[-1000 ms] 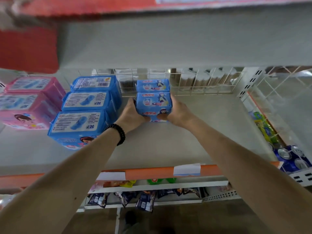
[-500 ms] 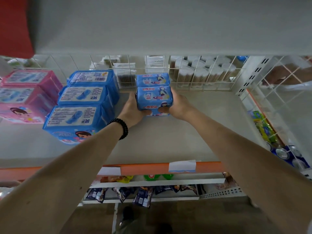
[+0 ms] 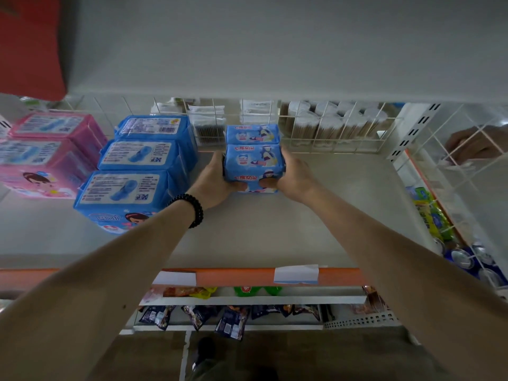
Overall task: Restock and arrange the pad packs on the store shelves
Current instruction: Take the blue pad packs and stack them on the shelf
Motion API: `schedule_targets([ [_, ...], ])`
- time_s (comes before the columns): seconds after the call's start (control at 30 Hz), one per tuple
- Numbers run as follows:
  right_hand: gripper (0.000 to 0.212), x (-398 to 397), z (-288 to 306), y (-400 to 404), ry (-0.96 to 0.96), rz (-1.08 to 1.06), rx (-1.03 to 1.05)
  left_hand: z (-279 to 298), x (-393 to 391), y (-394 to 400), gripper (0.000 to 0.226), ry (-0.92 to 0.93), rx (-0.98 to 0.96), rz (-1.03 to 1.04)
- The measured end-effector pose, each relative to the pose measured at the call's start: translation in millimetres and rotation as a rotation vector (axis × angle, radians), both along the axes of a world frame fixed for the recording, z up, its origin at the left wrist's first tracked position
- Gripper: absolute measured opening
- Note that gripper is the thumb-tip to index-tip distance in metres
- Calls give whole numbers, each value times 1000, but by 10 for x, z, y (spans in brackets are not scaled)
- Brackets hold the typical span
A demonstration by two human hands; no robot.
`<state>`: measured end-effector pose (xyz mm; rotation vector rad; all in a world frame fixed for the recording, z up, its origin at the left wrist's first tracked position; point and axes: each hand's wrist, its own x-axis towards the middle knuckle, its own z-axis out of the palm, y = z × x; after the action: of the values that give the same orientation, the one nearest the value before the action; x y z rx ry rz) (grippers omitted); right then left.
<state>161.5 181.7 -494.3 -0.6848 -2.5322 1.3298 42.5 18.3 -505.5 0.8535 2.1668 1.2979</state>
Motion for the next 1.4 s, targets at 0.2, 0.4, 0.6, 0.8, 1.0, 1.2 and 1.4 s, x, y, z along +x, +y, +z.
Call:
schedule_targets([
  [0.2, 77, 55, -7, 36, 15, -34, 10, 32, 23, 86, 71, 23, -48, -32],
  [0.4, 79, 114, -23, 7, 27, -55, 6, 13, 31, 59, 68, 89, -79, -35],
  [0.6, 77, 242, 112, 128, 49, -60, 20, 67, 71, 129, 66, 132, -114, -34],
  [0.8, 79, 295, 109, 208, 16, -67, 33, 70, 169, 267, 61, 123, -95, -29],
  [1.0, 81, 211, -18, 139, -30, -36, 2, 3, 189, 158, 54, -60, 41, -12],
  [1.2, 86, 155, -21, 130, -81, -23, 23, -37, 164, 146, 55, -68, 18, -37],
  [1.4, 80, 128, 38, 41, -86, -35, 53, 0, 220, 43, 55, -185, 113, 40],
])
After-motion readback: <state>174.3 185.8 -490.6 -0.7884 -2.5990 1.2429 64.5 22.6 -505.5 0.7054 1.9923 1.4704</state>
